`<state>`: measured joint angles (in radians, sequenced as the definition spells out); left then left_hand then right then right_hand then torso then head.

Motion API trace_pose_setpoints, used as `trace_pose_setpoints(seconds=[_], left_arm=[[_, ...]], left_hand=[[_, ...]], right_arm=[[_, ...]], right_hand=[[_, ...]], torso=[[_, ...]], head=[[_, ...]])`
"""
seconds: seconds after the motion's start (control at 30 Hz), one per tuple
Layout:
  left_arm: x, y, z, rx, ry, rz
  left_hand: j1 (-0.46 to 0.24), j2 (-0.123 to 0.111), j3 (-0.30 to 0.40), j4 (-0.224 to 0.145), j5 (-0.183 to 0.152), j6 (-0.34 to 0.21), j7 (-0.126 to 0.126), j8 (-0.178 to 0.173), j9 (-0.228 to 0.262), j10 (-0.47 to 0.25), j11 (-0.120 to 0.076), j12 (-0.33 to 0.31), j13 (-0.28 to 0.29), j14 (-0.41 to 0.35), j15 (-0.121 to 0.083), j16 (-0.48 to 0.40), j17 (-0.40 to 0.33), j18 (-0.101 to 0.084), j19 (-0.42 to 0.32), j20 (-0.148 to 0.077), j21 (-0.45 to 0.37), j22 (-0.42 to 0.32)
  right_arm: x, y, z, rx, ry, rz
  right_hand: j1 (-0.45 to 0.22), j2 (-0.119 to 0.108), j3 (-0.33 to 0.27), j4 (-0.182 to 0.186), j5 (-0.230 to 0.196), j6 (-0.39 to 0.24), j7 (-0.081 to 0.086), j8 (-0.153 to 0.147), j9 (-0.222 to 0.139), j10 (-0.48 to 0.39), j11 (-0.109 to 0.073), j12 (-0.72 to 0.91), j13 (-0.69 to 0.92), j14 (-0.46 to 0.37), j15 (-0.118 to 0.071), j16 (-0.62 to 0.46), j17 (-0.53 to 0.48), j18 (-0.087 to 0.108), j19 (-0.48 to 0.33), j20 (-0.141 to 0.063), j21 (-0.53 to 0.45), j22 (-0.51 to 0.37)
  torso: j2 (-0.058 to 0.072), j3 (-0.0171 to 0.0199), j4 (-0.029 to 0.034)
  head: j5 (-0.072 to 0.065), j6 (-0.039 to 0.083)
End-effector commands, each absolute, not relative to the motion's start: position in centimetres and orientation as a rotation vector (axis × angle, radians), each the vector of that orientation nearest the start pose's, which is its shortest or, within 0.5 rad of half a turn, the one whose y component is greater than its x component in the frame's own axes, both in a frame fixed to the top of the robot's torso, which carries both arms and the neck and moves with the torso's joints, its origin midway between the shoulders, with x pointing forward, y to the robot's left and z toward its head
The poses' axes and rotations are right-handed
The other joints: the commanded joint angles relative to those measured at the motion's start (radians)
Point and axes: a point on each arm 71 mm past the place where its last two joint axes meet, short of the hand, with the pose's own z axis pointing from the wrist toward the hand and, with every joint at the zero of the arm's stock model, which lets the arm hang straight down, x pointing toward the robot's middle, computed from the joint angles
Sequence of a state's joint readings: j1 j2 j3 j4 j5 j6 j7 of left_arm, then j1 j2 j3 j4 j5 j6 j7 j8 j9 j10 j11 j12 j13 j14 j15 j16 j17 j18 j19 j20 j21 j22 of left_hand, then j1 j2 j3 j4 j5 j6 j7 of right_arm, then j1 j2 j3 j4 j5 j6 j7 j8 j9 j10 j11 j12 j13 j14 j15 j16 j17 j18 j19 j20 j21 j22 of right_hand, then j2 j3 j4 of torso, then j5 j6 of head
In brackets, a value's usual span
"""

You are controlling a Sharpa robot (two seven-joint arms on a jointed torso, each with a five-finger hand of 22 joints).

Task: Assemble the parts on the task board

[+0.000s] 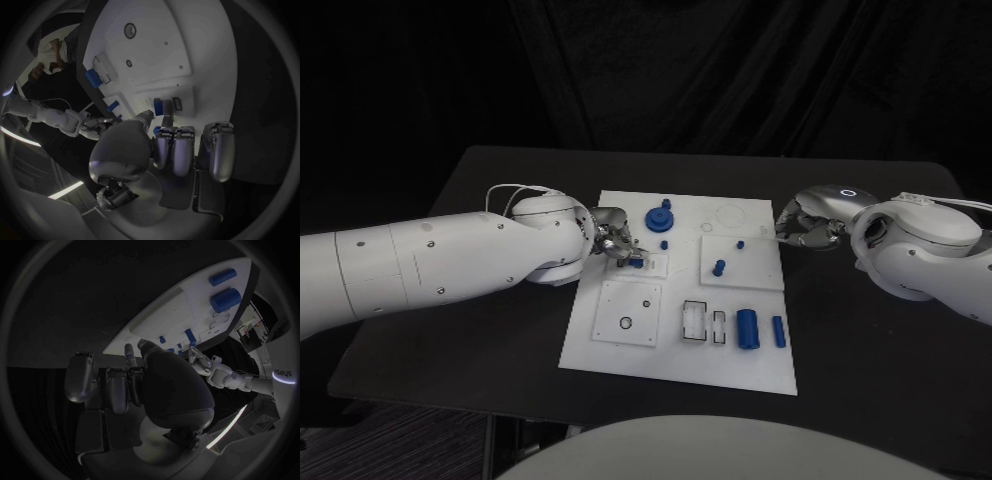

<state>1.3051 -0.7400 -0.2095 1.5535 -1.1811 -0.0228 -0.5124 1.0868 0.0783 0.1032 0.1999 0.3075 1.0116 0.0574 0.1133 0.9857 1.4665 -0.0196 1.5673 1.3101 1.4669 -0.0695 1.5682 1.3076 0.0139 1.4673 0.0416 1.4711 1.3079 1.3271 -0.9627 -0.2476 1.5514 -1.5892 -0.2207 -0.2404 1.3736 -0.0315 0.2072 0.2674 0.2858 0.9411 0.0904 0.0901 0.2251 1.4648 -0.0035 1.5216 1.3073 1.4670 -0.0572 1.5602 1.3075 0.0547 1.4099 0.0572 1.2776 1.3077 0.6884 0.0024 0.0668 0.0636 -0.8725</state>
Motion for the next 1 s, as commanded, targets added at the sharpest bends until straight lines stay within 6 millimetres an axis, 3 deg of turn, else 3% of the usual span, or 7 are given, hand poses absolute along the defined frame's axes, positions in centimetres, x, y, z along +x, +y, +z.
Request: trace_pose_setpoints(seconds=[0.03,0.47,1.0], left_arm=[[46.70,16.26,-22.62,0.020,2.214,-0.412],[46.70,16.26,-22.57,0.016,2.204,-0.423],[46.50,16.37,-22.60,0.020,2.214,-0.418]], left_hand=[[0.009,0.000,0.002,-0.008,0.009,0.008,0.000,-0.006,-0.004,0.104,0.003,0.003,0.261,0.104,0.003,0.003,0.263,0.012,0.045,0.005,-0.004,0.226],[0.037,0.001,0.012,-0.039,0.049,0.034,-0.008,0.004,-0.004,0.104,-0.003,0.003,0.261,0.104,-0.001,0.003,0.263,0.011,0.047,0.002,-0.003,0.228],[0.039,0.002,0.014,-0.043,0.060,0.042,-0.013,0.013,0.001,0.104,-0.007,0.003,0.261,0.104,-0.003,0.003,0.263,0.012,0.047,0.000,-0.004,0.228]], right_arm=[[47.31,-26.36,-20.46,-0.271,1.816,0.280],[47.31,-26.37,-20.52,-0.271,1.818,0.278],[47.31,-26.41,-20.61,-0.272,1.825,0.274]], right_hand=[[0.006,-0.004,0.006,-0.002,0.003,-0.001,0.001,-0.006,-0.001,0.051,0.005,-0.003,0.209,0.097,0.003,-0.004,0.252,0.017,-0.006,0.002,-0.005,0.163],[0.006,-0.004,0.006,-0.003,0.003,-0.002,0.001,-0.007,-0.001,0.049,0.005,-0.005,0.207,0.096,0.003,-0.006,0.250,0.017,-0.007,0.001,-0.008,0.163],[0.007,-0.005,0.006,-0.003,0.003,-0.003,0.001,-0.007,-0.002,0.048,0.005,-0.006,0.206,0.096,0.003,-0.008,0.249,0.018,-0.009,0.001,-0.011,0.161]], torso=[[0.000,0.0001,-0.0003],[0.000,-0.0001,0.0003],[0.000,-0.0002,0.0002]], head=[[0.000,0.000],[0.000,0.000],[0.002,0.000]])
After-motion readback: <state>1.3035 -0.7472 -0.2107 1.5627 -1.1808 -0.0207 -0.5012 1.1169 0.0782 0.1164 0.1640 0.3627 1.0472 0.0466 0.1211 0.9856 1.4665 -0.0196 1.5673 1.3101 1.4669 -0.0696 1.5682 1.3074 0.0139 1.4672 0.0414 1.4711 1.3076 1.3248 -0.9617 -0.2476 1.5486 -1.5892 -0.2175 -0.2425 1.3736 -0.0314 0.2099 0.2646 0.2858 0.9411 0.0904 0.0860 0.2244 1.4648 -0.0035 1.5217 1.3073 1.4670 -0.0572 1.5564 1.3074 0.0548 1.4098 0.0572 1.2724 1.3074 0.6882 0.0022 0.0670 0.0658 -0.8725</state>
